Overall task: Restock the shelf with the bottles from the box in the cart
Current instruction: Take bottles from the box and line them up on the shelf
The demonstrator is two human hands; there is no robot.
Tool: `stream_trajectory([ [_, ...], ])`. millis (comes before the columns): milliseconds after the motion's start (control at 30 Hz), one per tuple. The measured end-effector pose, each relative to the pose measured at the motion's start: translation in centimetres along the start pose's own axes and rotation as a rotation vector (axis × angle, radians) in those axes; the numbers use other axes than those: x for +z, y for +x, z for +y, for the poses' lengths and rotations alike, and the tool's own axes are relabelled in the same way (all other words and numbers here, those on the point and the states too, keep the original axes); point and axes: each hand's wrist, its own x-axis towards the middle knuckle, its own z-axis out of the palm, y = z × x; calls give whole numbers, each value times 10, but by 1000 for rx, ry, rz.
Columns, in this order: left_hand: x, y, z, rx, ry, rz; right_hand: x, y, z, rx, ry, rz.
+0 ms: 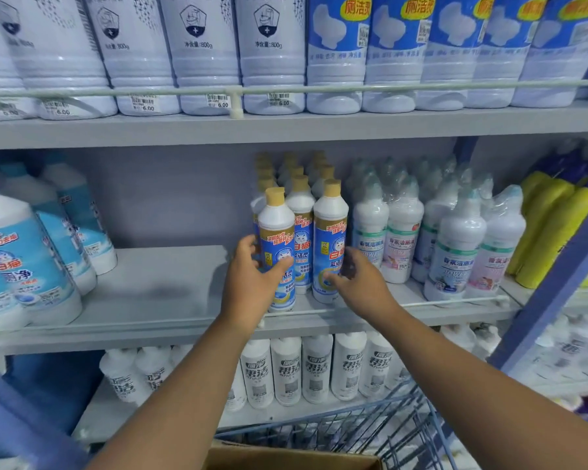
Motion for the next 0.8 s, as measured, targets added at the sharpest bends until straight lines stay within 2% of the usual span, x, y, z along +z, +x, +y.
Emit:
stream_trajectory([
  [267, 12, -10, -42, -35, 194, -30, 23, 16, 22, -33, -99, 78],
  [567, 11, -9, -58, -24, 147, -81, 34, 35, 32, 18, -179, 179],
  [800, 6, -10, -50, -45, 89, -136, 39, 42, 32, 32, -217, 191],
])
